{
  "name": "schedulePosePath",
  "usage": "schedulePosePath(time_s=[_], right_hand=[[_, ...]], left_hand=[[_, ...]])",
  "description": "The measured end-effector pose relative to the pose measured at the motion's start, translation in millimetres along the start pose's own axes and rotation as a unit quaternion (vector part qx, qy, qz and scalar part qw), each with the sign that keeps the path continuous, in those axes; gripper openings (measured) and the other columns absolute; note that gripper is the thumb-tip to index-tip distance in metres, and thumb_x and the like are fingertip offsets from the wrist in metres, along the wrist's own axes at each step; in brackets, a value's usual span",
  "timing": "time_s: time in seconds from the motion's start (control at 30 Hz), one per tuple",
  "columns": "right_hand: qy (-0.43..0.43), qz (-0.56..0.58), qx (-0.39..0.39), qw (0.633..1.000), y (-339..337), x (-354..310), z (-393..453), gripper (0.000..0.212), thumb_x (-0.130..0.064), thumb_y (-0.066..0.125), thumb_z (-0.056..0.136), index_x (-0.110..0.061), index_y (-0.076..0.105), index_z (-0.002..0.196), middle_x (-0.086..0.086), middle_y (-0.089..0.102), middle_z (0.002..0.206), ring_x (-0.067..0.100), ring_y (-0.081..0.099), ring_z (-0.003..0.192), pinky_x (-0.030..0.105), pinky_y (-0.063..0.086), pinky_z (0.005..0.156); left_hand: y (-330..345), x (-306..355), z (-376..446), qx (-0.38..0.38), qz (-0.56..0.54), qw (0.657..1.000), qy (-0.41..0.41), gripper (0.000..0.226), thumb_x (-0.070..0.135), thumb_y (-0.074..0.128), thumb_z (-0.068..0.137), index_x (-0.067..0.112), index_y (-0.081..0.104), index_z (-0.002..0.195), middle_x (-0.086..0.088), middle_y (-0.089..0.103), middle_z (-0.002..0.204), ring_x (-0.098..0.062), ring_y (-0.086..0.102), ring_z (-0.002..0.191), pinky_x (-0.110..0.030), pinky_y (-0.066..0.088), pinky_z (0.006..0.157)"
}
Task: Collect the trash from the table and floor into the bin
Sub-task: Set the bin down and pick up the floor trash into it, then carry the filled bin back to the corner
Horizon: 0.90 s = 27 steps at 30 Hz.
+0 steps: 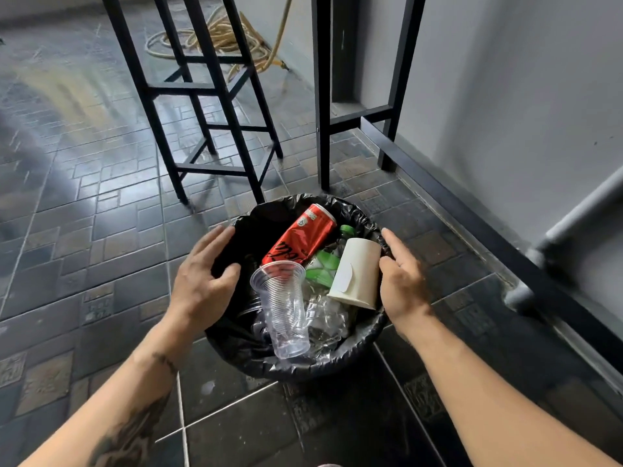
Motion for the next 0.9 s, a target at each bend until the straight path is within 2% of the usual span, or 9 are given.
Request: schedulePosePath(time_s=[0.07, 0.17, 0.27, 0.33, 0.4, 0.5, 0.63, 0.8, 0.9], right_hand=[[0.037, 0.063, 0.019, 0.997, 5.4, 3.5, -4.9, 0.072, -0.014, 0.038, 0.074, -0.023, 0.051, 0.144, -0.007, 0.047, 0.150, 0.002, 0.043, 0.132, 0.021, 0.037, 0.109], [0.099, 0.117, 0.046, 0.987, 5.3, -10.7, -16.6, 0.067, 0.008, 0.036, 0.081, -0.016, 0.054, 0.141, -0.003, 0.050, 0.148, 0.002, 0.045, 0.124, -0.002, 0.041, 0.077], [0.141, 0.107, 0.048, 0.983, -7.3, -38.6, -38.9, 0.071, 0.014, 0.034, 0.082, -0.019, 0.055, 0.141, -0.010, 0.050, 0.144, 0.000, 0.043, 0.121, -0.006, 0.037, 0.068], [0.147, 0.079, 0.045, 0.985, -19.3, -62.3, -57.2, 0.070, 0.012, 0.037, 0.084, -0.024, 0.053, 0.142, -0.018, 0.049, 0.136, -0.001, 0.043, 0.123, -0.007, 0.036, 0.071], [0.139, 0.045, 0.045, 0.988, -32.5, -92.7, -72.1, 0.070, 0.011, 0.042, 0.086, -0.028, 0.052, 0.143, -0.020, 0.049, 0.134, -0.003, 0.044, 0.125, -0.004, 0.036, 0.083], [0.123, 0.004, 0.046, 0.991, -51.6, -148.6, -96.9, 0.073, 0.013, 0.039, 0.082, -0.026, 0.051, 0.143, -0.015, 0.048, 0.142, -0.002, 0.041, 0.130, 0.009, 0.033, 0.104], [0.101, -0.022, 0.057, 0.993, -81.8, -241.1, -132.9, 0.073, 0.015, 0.036, 0.080, -0.020, 0.050, 0.144, -0.016, 0.048, 0.139, -0.005, 0.040, 0.129, -0.006, 0.030, 0.091], [0.071, -0.062, 0.073, 0.993, -126.4, -358.1, -194.1, 0.072, 0.008, 0.038, 0.079, -0.019, 0.048, 0.146, -0.005, 0.048, 0.149, 0.003, 0.040, 0.136, 0.025, 0.029, 0.115], [0.046, -0.105, 0.092, 0.989, -159.2, -449.6, -238.4, 0.074, -0.009, 0.035, 0.074, -0.016, 0.048, 0.146, 0.000, 0.045, 0.151, 0.013, 0.038, 0.141, 0.026, 0.027, 0.116]], left_hand=[[-0.3, -8.2, -1.3, 0.013, -0.074, 0.996, -0.044, 0.073, 0.011, 0.050, 0.069, 0.026, 0.060, 0.139, 0.012, 0.053, 0.147, -0.001, 0.045, 0.138, -0.029, 0.029, 0.121], [-1.2, -8.7, -9.9, 0.015, -0.188, 0.974, -0.128, 0.084, -0.006, 0.038, 0.060, 0.025, 0.065, 0.133, 0.010, 0.057, 0.144, -0.003, 0.051, 0.135, -0.033, 0.035, 0.119], [-19.8, 17.9, -19.6, 0.028, -0.253, 0.946, -0.200, 0.083, -0.022, 0.035, 0.069, 0.021, 0.065, 0.133, 0.005, 0.069, 0.128, -0.008, 0.064, 0.121, -0.032, 0.046, 0.110], [-41.6, 42.6, -31.0, 0.030, -0.276, 0.936, -0.218, 0.081, -0.027, 0.035, 0.072, 0.028, 0.071, 0.120, 0.015, 0.073, 0.115, -0.008, 0.066, 0.117, -0.030, 0.048, 0.107], [-70.2, 69.9, -44.4, 0.028, -0.284, 0.934, -0.214, 0.081, -0.026, 0.035, 0.071, 0.038, 0.072, 0.104, 0.023, 0.075, 0.107, -0.005, 0.066, 0.116, -0.027, 0.047, 0.106], [-115.9, 110.0, -65.4, 0.021, -0.265, 0.943, -0.200, 0.081, -0.013, 0.037, 0.065, 0.037, 0.071, 0.118, 0.018, 0.067, 0.129, 0.000, 0.057, 0.128, -0.029, 0.039, 0.116], [-187.4, 179.9, -84.9, 0.014, -0.226, 0.959, -0.173, 0.081, -0.007, 0.036, 0.065, 0.027, 0.066, 0.133, 0.014, 0.057, 0.142, 0.002, 0.050, 0.134, -0.028, 0.034, 0.119], [-280.8, 294.3, -104.7, 0.013, -0.156, 0.980, -0.122, 0.079, -0.019, 0.038, 0.072, 0.017, 0.062, 0.139, 0.009, 0.052, 0.148, 0.004, 0.044, 0.133, -0.008, 0.027, 0.113], [-350.5, 371.2, -120.7, -0.009, -0.140, 0.987, -0.075, 0.079, -0.020, 0.038, 0.073, 0.014, 0.058, 0.142, 0.009, 0.049, 0.151, 0.004, 0.040, 0.133, 0.002, 0.023, 0.106]])
Point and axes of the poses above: each hand's wrist, its own z-axis towards the middle knuckle, its own y-axis out of the palm, x = y × z, the point moved 4 cm from there along z, towards the middle knuckle
